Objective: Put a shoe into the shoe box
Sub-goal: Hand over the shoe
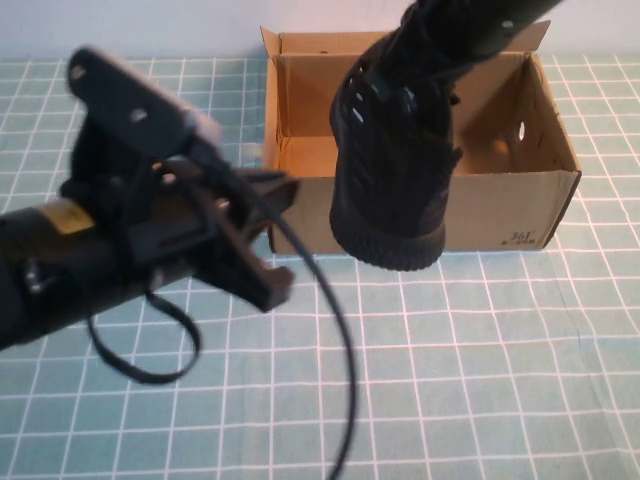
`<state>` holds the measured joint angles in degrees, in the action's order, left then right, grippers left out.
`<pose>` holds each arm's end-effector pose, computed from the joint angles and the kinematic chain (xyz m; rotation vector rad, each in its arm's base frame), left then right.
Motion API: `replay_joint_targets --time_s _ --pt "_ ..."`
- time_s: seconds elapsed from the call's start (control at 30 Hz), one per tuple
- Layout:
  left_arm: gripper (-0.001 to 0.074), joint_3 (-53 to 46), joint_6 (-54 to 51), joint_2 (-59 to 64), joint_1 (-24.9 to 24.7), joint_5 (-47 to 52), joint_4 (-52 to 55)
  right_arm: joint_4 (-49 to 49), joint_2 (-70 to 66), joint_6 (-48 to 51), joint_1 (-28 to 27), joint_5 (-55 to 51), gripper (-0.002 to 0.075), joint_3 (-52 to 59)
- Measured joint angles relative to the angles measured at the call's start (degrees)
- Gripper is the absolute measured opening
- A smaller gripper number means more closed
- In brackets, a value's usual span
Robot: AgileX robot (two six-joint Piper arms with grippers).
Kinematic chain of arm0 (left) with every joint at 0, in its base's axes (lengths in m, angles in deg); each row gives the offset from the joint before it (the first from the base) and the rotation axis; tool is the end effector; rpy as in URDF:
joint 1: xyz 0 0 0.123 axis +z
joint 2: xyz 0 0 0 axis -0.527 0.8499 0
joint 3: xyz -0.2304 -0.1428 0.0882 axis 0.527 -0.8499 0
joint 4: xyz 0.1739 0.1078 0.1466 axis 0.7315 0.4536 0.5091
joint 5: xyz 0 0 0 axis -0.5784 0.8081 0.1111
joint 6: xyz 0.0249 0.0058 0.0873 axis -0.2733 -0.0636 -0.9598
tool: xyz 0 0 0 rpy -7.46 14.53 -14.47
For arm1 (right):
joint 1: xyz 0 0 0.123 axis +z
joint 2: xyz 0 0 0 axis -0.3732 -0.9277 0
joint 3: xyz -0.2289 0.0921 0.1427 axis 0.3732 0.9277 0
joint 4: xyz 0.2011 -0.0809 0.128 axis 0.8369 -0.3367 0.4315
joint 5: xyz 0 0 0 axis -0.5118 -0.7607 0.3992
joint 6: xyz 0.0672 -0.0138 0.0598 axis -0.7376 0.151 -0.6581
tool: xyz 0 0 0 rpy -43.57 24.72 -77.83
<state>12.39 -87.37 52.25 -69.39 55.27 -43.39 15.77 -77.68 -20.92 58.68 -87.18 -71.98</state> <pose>0.1844 -0.1549 0.3443 0.7242 1.7813 -0.5288 0.3086 0.2113 0.4324 -0.8284 2.2662 0.0298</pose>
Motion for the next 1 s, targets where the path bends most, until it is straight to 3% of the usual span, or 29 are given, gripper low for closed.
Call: replay_joint_targets --time_s 0.1,0.3,0.4,0.57,1.0 --pt "0.0097 1.8 -1.7 0.9 -3.7 -2.5 1.5 0.0 -2.1 0.0 -0.1 -0.6 -0.0005 -2.9" --pt "0.0479 2.6 -2.8 1.2 -7.9 -4.1 1.6 0.0 -6.7 0.0 -0.3 -1.2 -0.0005 -8.8" --pt "0.0582 2.6 -2.8 2.0 -9.2 -7.3 1.6 0.0 -8.6 -0.3 -0.4 -1.7 -0.0005 -11.2" --pt "0.0623 2.6 -2.8 4.8 -10.2 -14.7 1.6 0.0 -9.6 -0.3 -0.4 -2.1 -0.0005 -12.2" --pt "0.0629 2.6 -2.6 12.2 -10.5 -24.9 1.1 0.7 -9.6 -0.3 -0.4 -2.2 -0.0005 -12.2"
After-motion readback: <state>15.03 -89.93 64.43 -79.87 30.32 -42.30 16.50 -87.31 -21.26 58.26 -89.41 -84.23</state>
